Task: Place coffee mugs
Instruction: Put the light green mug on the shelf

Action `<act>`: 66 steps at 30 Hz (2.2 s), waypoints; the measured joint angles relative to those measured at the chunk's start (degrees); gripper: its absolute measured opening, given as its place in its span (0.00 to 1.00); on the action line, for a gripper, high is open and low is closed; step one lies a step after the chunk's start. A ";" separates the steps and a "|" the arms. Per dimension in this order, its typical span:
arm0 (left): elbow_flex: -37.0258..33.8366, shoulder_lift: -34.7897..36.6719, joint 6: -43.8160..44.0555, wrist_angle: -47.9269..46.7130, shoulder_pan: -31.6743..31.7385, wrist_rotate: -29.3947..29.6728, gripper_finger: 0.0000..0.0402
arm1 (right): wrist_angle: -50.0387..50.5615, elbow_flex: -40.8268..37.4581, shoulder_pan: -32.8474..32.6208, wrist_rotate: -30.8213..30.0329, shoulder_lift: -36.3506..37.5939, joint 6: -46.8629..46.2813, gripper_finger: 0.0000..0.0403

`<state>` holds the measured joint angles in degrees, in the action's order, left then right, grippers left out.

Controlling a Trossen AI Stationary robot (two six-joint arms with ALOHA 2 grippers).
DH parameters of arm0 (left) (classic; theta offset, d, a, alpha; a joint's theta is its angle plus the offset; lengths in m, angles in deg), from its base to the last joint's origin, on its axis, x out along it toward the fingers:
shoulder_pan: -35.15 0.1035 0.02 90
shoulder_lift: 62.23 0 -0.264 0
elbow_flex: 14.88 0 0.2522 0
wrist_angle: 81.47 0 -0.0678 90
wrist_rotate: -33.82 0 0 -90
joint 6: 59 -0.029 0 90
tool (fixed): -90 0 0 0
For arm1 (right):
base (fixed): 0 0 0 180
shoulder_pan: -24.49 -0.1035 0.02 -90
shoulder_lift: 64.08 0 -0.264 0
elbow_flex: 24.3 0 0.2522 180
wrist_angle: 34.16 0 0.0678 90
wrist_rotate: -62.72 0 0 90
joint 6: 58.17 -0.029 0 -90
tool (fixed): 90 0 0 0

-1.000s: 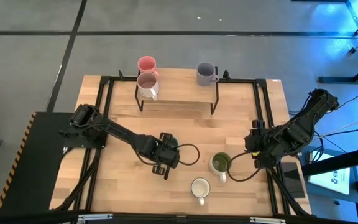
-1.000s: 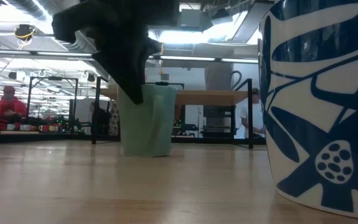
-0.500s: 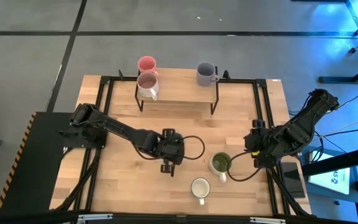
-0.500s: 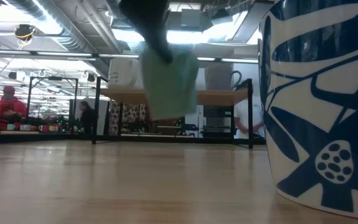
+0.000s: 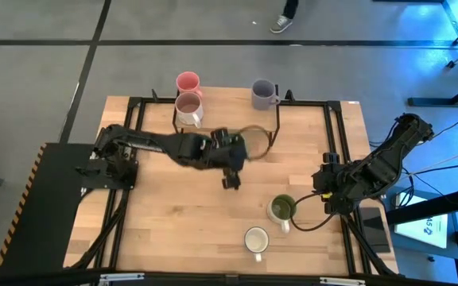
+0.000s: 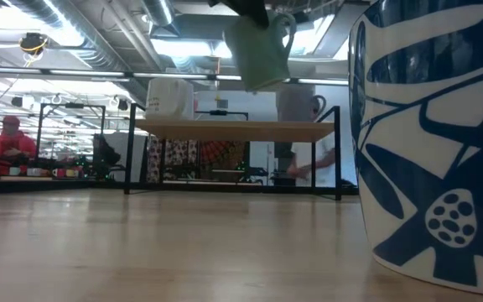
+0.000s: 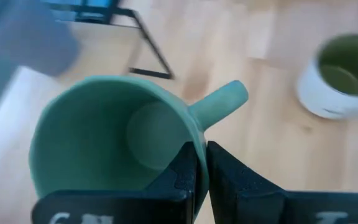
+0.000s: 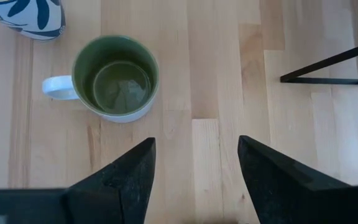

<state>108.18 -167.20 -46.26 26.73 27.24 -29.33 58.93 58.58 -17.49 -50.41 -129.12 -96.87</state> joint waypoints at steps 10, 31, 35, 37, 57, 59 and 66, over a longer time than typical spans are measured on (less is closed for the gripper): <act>5.33 0.04 -7.74 -1.75 10.17 1.25 0.03 | 0.04 0.00 0.00 -0.03 0.00 1.59 0.54; 5.73 -0.02 -24.87 -7.61 33.82 -8.31 0.03 | 0.09 0.00 0.00 -2.99 0.00 -4.05 0.54; 5.73 -0.84 -26.84 -6.88 35.22 -8.16 0.03 | 0.09 0.00 0.00 -2.99 0.00 -4.87 0.54; 5.71 -1.27 -27.52 -7.34 35.62 -8.59 0.03 | 0.09 0.00 0.00 -2.91 0.00 -4.89 0.54; 5.71 -5.46 -32.72 -7.67 36.35 -9.50 0.03 | 0.21 0.00 0.00 -2.89 -0.02 -4.81 0.54; 5.71 -5.46 -32.81 -7.89 36.59 -10.08 0.03 | 0.22 0.00 0.00 -2.91 -0.02 -4.79 0.54; 5.71 -5.44 -33.18 -8.87 36.79 -11.25 0.06 | 0.22 0.00 0.00 -2.90 -0.02 -4.77 0.54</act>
<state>113.89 -172.64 -79.45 17.86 64.03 -40.57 59.15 58.58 -17.49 -53.32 -129.14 -101.64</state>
